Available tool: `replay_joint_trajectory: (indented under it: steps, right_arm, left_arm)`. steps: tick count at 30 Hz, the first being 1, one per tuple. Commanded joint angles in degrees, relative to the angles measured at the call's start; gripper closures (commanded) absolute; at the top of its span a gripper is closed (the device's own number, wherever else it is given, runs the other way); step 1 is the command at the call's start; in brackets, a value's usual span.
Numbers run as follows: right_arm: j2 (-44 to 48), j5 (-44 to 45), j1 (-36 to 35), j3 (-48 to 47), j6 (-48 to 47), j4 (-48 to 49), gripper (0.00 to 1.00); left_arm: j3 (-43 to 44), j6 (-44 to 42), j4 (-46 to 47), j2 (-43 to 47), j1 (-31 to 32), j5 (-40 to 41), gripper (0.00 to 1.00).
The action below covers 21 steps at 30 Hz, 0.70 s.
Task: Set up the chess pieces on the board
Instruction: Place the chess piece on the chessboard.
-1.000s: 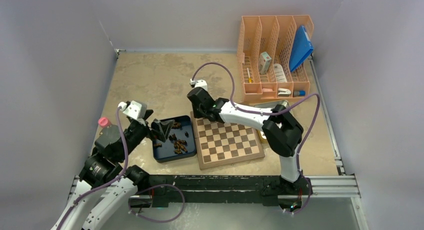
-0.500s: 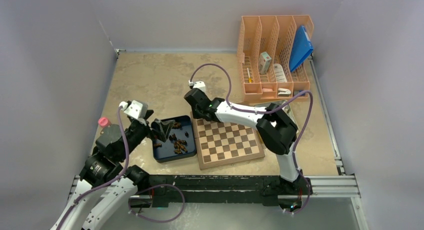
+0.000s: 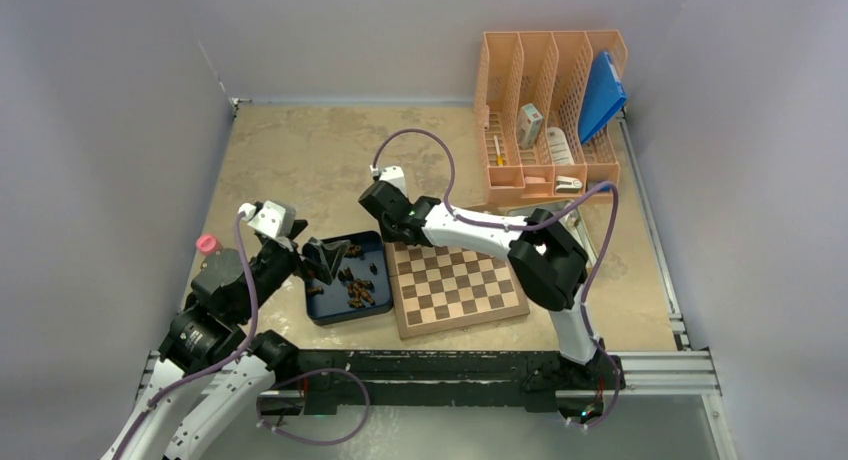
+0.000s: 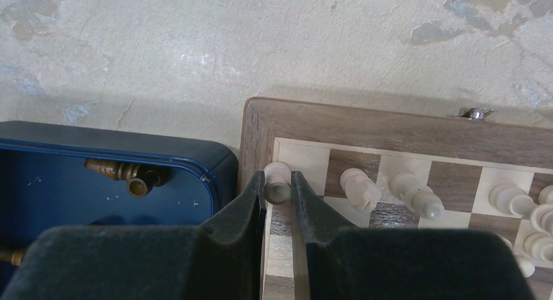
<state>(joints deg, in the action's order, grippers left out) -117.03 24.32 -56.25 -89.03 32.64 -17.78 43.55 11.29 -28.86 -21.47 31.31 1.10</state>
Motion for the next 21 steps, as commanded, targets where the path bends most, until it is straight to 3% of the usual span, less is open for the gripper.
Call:
replay_joint_trajectory:
  steps: [1, 21]
  right_arm:
    - [-1.72, 2.73, -0.35, -2.7, 1.89, -2.5, 0.86]
    - [-1.48, 7.0, -0.44, -1.79, 4.01, -4.29, 0.85]
  left_arm:
    - [0.48, -0.83, 1.03, 0.51, 0.09, -0.84, 0.0]
    - [0.45, -0.84, 1.01, 0.28, 0.11, -0.84, 0.0]
